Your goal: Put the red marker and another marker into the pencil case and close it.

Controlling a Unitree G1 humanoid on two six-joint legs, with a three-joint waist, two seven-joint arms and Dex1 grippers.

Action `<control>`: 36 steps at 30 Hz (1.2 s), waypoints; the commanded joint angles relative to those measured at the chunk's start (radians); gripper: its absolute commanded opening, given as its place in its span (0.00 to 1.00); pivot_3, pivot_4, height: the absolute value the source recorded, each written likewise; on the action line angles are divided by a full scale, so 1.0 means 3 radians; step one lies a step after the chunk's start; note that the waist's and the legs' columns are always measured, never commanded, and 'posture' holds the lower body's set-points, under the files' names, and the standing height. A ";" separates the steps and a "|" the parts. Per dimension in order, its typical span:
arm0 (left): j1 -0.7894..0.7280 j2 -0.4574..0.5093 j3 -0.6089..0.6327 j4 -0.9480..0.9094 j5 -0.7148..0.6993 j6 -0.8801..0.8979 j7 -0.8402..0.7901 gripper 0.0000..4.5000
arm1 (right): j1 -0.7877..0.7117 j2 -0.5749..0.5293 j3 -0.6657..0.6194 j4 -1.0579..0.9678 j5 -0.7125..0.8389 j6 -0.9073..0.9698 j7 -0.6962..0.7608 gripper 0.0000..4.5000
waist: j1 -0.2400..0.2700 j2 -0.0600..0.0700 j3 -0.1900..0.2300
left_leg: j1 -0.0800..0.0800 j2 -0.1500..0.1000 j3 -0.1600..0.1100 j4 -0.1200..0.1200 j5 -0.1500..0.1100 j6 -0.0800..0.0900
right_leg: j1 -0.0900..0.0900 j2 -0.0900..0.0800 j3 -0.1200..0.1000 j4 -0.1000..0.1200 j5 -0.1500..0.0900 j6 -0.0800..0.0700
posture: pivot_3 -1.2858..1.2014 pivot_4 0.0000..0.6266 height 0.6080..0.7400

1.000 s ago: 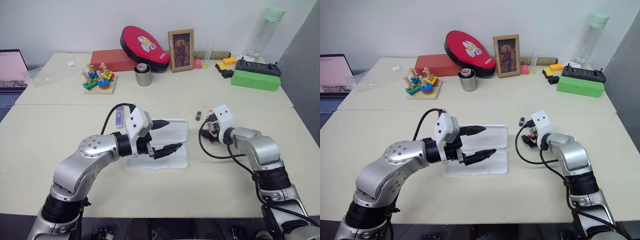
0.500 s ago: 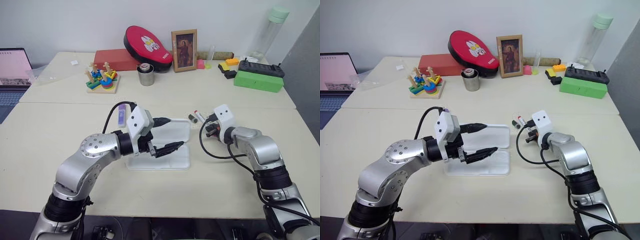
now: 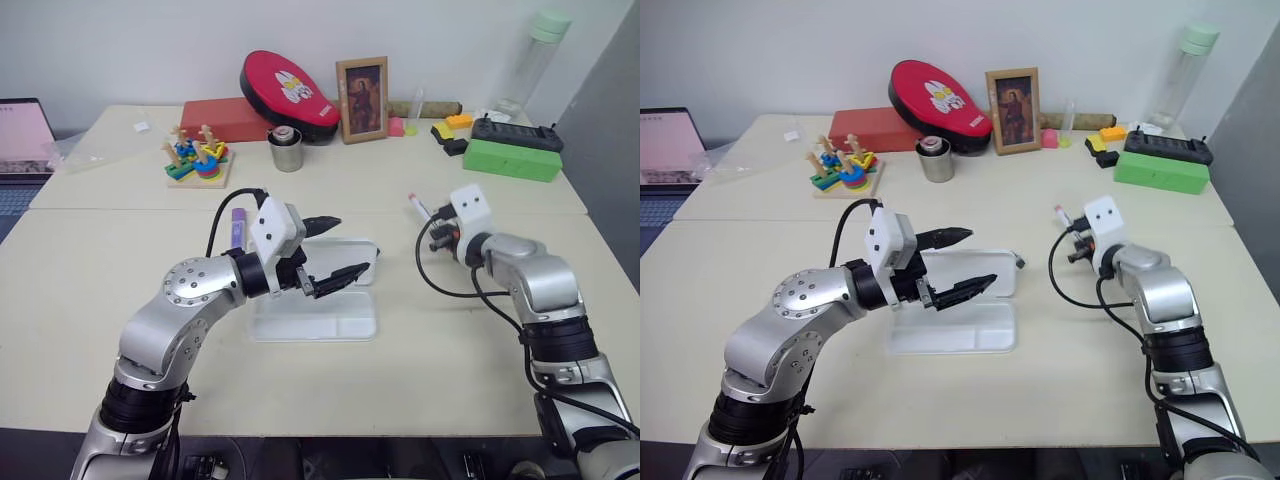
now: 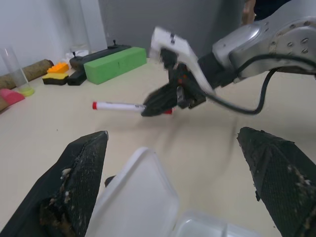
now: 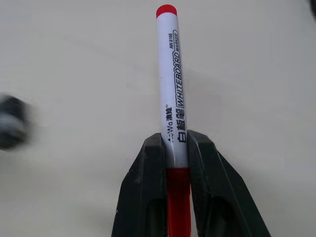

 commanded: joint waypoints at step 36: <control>0.2061 0.0991 0.1864 -0.0790 -0.0604 0.0301 -0.0358 1.00 | -0.0188 0.0136 0.1717 -0.0021 -0.0583 -0.1294 0.1621 0.40 | 0.0053 0.0001 0.0001 | -0.0002 0.0001 0.0000 -0.0005 -0.0002 0.0002 | 0.0002 0.0000 -0.0002 -0.0019 0.0001 -0.0001 | 0.52 0.24 1.00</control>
